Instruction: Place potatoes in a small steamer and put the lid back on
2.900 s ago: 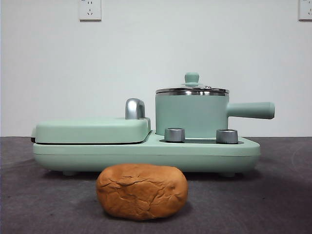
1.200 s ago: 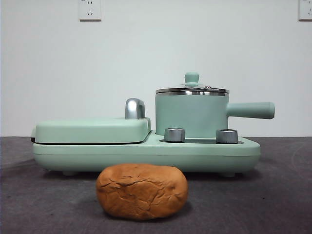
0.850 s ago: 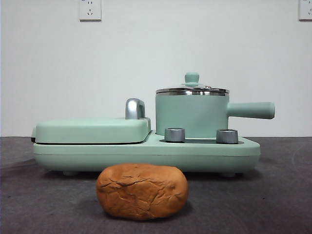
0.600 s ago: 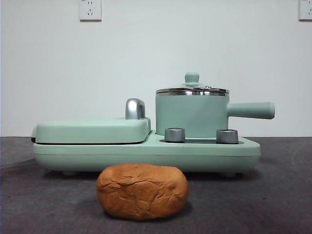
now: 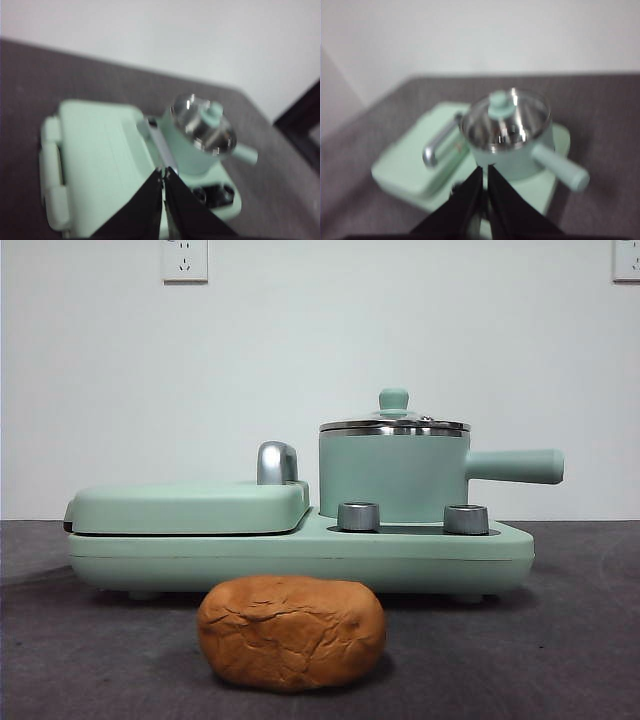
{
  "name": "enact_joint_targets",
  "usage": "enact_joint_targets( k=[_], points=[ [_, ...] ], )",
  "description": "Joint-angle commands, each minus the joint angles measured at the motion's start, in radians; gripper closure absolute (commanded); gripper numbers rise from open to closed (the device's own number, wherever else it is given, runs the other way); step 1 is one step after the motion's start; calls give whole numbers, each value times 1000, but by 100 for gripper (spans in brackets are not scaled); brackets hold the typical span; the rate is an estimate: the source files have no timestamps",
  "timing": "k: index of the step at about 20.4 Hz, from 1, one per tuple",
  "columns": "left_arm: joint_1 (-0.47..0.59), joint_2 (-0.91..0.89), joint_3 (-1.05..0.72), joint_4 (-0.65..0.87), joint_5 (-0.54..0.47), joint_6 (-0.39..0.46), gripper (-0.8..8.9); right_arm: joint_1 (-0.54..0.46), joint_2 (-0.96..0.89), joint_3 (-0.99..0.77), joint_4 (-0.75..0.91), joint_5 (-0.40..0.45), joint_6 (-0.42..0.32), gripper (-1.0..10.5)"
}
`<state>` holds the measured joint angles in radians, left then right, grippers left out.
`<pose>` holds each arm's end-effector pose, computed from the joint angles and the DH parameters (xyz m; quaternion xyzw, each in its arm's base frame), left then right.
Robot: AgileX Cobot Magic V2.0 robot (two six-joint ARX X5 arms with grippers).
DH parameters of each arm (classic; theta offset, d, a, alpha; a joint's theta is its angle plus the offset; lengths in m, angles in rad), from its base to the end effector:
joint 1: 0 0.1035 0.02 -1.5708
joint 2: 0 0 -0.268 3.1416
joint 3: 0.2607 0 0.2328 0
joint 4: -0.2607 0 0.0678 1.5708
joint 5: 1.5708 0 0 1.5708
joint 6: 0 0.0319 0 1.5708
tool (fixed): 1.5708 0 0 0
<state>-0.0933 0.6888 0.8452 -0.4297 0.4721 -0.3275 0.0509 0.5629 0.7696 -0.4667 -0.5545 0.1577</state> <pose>0.1167 -0.0255 0.3422 -0.1804 0.1770 -0.2508 0.9344 0.0919 0.0215 0.3270 0.1068 0.1484 0.2848 0.9410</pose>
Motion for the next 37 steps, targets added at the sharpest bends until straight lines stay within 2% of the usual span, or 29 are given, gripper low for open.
enact_joint_targets(
  k=[1, 6, 8, 13, 15, 16, 19, 21, 26, 28, 29, 34, 37],
  points=[
    [-48, 63, 51, -23, 11, 144, 805, 39, 57, 52, -65, 3, -187, 935],
    [-151, 164, 98, -85, 10, 346, 804, 163, 130, 85, -134, 69, -333, 934],
    [-196, 190, 103, -102, 8, 459, 805, 225, 148, 85, -153, 114, -394, 934],
    [-294, 223, 103, -141, 6, 756, 805, 377, 183, 85, -218, 291, -566, 932],
    [-319, 226, 103, -145, 6, 830, 803, 417, 190, 85, -227, 333, -622, 897],
    [-328, 226, 103, -143, 7, 847, 781, 430, 193, 85, -225, 341, -640, 832],
    [-347, 226, 103, -117, 7, 829, 610, 446, 194, 85, -216, 344, -647, 632],
    [-353, 226, 104, -113, 8, 828, 550, 445, 193, 85, -214, 344, -647, 575],
    [-367, 227, 104, -94, 8, 828, 544, 445, 193, 85, -214, 346, -640, 575],
    [-373, 229, 104, -60, 7, 824, 514, 444, 194, 85, -214, 346, -632, 575],
    [-375, 232, 104, -37, 6, 809, 499, 444, 194, 85, -214, 346, -628, 575],
    [-392, 301, 103, 165, -49, 621, 501, 444, 194, 85, -207, 347, -594, 576],
    [-412, 377, 104, 282, -81, 581, 502, 444, 194, 85, -195, 347, -577, 576]
  ],
)
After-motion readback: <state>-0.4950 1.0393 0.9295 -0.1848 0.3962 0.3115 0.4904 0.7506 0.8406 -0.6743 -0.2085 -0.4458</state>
